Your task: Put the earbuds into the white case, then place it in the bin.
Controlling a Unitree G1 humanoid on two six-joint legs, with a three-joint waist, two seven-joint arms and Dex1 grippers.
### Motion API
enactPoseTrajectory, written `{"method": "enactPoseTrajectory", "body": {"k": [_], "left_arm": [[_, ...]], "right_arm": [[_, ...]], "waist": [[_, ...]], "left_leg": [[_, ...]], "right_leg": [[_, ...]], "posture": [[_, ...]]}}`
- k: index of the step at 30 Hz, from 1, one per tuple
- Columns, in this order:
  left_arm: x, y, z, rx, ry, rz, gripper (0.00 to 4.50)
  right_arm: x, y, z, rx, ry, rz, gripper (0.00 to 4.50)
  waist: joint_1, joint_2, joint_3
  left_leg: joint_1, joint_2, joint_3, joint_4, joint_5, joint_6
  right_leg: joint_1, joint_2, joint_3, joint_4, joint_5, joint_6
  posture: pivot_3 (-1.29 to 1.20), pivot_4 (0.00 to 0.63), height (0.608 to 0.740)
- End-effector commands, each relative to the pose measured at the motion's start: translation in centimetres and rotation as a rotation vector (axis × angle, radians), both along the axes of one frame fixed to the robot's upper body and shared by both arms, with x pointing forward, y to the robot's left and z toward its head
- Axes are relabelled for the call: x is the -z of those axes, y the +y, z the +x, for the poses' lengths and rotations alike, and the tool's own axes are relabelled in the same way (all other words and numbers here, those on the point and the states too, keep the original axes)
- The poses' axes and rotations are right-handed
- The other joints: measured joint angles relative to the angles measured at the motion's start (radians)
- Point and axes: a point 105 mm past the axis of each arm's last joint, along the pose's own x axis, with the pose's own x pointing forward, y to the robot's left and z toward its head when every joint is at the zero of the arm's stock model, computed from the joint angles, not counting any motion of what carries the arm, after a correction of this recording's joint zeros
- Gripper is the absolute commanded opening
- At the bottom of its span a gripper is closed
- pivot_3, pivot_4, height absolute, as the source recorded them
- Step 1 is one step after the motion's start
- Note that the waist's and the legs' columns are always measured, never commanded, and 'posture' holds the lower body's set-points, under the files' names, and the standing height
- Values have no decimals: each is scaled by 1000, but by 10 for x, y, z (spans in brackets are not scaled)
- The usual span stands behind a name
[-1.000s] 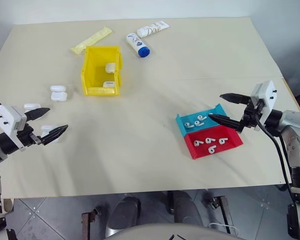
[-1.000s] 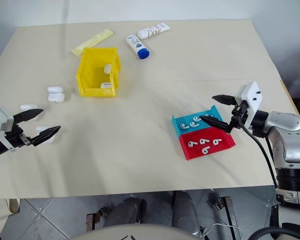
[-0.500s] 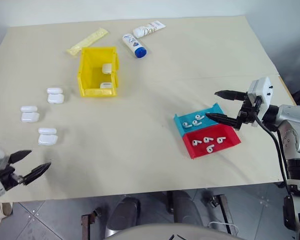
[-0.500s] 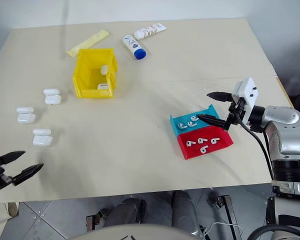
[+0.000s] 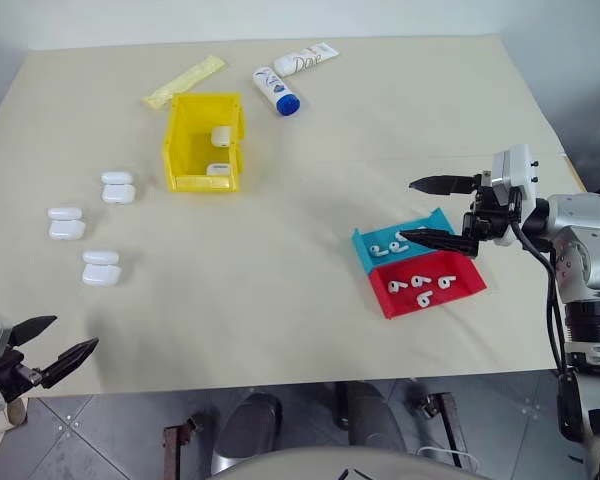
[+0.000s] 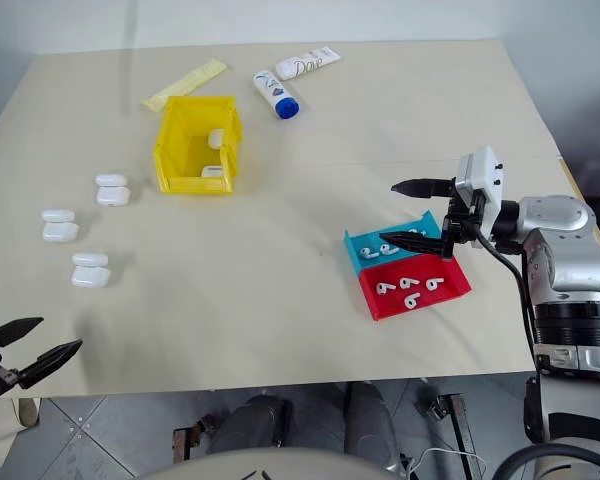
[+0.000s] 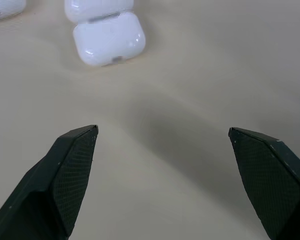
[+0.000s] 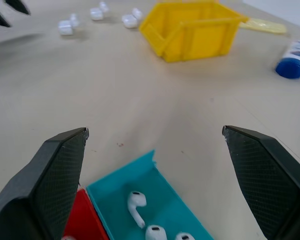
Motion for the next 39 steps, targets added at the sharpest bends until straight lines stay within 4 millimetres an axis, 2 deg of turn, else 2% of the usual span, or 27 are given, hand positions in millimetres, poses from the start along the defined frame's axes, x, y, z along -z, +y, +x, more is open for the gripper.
{"method": "enactPoseTrajectory", "body": {"k": [1,3,6,10,16,22,26,31,39], "left_arm": [[-17,-15,27,-12,-38,42,4460],[-21,-16,45,-89,-8,73,4460],[-17,-10,64,-230,137,141,4460],[-20,-28,80,-272,268,138,4460],[-17,-30,82,-358,420,134,4460],[-23,-27,89,-376,430,144,4460],[-28,-26,87,-341,451,202,4460],[-36,-15,88,-286,477,273,4460],[-35,-14,104,-190,490,306,4460]], "right_arm": [[-17,13,-11,-132,-50,-9,4500],[-21,17,-11,-155,-61,-16,4500],[-24,19,-9,-163,-76,-13,4500],[-22,17,-10,-162,-75,-14,4500],[-17,12,-15,-144,-61,-25,4500],[-14,9,-18,-130,-57,-29,4500],[-13,8,-20,-116,-57,-26,4500],[-10,8,-22,-108,-53,-32,4500],[-8,7,-23,-94,-52,-34,4500]], "waist": [[1,0,0],[0,0,0],[-3,-1,0],[-6,-1,-1],[-13,-1,-1],[-13,0,-1],[-11,0,-1],[-12,-1,-1],[-5,-1,-1]], "left_leg": [[0,0,0,0,0,0],[0,0,-1,0,0,0],[1,0,-1,0,0,-1],[1,0,0,-1,0,-1],[1,0,0,0,1,-2],[2,0,0,0,1,-3],[2,-1,0,0,1,-3],[1,-1,0,0,1,-3],[1,-1,1,0,2,-3]], "right_leg": [[0,0,0,1,0,0],[0,0,0,2,0,0],[0,2,1,4,0,0],[-1,3,1,4,1,0],[-1,3,2,5,1,1],[-2,2,2,7,1,1],[-2,2,2,7,1,1],[-2,2,2,7,1,0],[-2,2,2,7,1,0]], "posture": [[0,150,740],[0,150,740],[0,150,740],[0,150,740],[0,150,740],[0,150,740],[0,150,740],[0,150,740],[0,150,740]]}}
